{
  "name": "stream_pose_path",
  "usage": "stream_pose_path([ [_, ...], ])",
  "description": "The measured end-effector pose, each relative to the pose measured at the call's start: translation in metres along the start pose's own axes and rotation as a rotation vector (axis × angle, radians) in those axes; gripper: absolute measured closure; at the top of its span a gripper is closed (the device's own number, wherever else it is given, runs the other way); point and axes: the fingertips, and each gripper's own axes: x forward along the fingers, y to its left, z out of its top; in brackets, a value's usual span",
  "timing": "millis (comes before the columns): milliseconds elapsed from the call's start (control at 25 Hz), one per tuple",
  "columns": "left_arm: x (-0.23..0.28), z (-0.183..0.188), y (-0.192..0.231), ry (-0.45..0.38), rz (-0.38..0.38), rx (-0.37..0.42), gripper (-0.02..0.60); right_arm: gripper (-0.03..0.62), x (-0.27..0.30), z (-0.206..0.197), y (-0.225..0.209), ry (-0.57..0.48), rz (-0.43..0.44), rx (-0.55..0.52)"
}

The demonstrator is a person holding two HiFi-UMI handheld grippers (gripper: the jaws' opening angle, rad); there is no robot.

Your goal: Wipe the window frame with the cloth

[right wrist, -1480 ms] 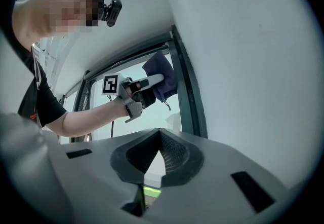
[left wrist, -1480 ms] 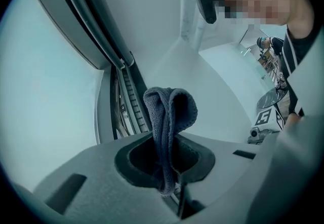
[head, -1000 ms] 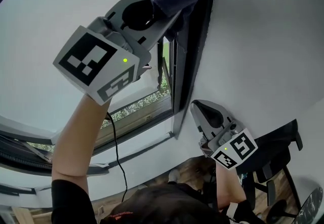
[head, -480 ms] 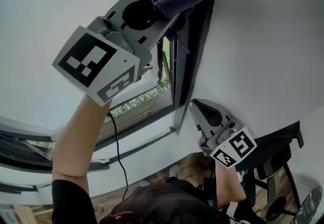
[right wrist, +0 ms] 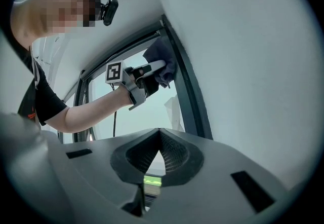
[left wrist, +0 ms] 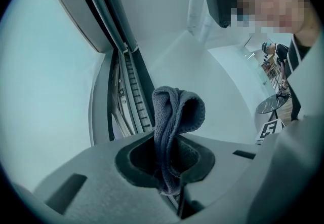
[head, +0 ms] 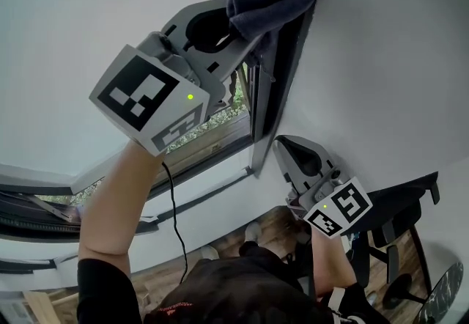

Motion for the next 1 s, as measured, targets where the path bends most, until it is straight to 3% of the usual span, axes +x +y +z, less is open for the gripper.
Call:
stream_pose_path([
  [440,-0.009,-0.066,-0.022,0.061,-0.02,-0.067,0.52,0.594,0.002,-0.037,0.005,0.055,-0.011,0.048],
  [600,-0.012,-0.097,-0.037,0.119,-0.029,-0.129,0.52,0.594,-0.002,-0.049,0.007,0.077,-0.02,0.068],
  [1000,-0.018,-0.167,-0.068,0.188,-0.07,-0.157,0.52,0.594,-0.012,-0.076,0.008,0.122,-0.043,0.104],
])
